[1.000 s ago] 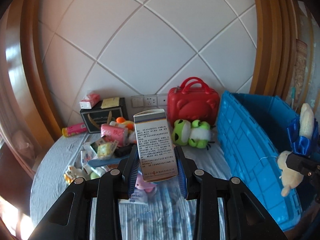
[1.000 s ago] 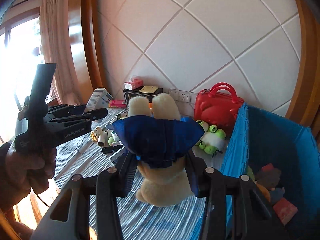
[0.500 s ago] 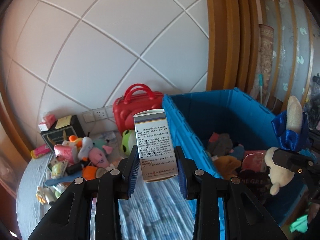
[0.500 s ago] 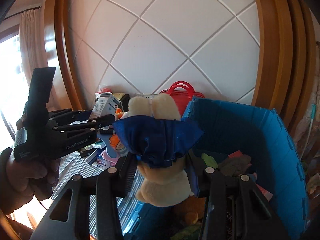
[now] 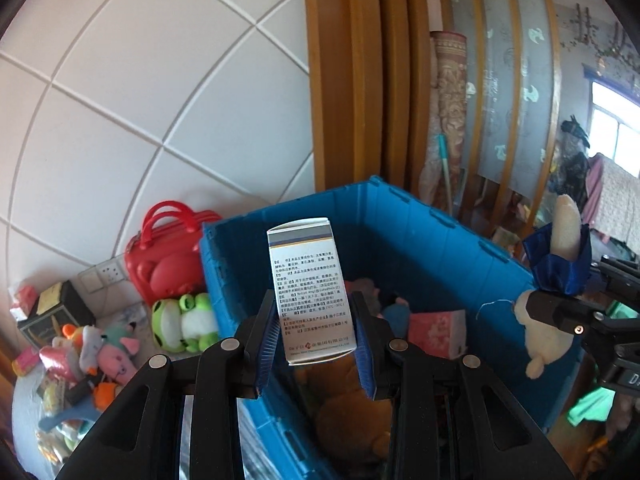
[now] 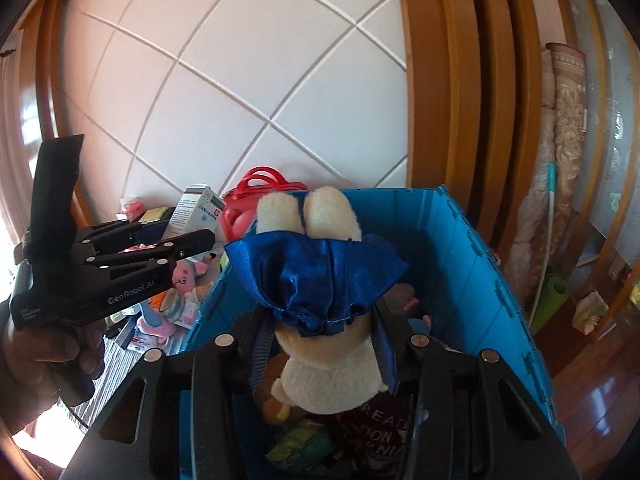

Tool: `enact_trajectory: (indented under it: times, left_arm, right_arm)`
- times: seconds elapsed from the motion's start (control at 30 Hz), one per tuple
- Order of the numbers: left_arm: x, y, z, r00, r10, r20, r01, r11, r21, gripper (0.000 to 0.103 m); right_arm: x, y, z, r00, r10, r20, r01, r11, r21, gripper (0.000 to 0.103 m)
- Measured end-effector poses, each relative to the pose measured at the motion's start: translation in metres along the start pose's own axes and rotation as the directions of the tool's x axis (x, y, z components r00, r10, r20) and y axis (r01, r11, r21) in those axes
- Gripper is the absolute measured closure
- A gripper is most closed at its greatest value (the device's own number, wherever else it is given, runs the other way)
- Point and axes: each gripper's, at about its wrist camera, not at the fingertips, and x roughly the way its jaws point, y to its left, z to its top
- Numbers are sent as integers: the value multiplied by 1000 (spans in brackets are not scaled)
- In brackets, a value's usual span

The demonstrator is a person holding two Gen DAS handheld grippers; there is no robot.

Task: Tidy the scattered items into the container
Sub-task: 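Lift and carry the medicine box and blue-caped bear over the blue bin, then open both tools to drop the medicine box and bear into the bin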

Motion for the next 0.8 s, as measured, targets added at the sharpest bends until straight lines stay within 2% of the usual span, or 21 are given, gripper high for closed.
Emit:
enact_trajectory:
  times: [0.33,0.57,0.6,0.63,0.67,0.7,0.73,0.8]
  left_arm:
    - [22,-44,23,996,-94,9,94,994,54,70]
    - [33,-61,32,993,-121,6,120,991,61,69]
    - [34,-61,33,992,-126,6,125,991,52,63]
    - [36,-61,34,990,-143,-2,143,989,44,51]
    - [37,-62,34,986,-167,-10,168,985,38,18]
    - [36,-61,34,984,-177,2,177,984,32,6]
    - [33,-60,34,986,-165,22,165,986,25,6]
    - [31,-55,33,987,-156,22,156,988,14,6]
  right_arm:
    - [-8,-34,0,997,-77,-7,78,996,47,59]
    - [-12,-44,-3,994,-103,-29,105,993,63,59]
    - [-13,-46,-2,994,-110,-29,112,992,63,56]
    - [-12,-47,-2,993,-118,-30,119,991,57,51]
    - [-11,-48,-2,991,-132,-37,134,990,46,33]
    - [-9,-48,-3,988,-146,-44,148,988,36,7]
    - [-10,-48,-4,986,-160,-38,161,986,34,0]
    - [-13,-51,-4,985,-172,-26,173,984,46,0]
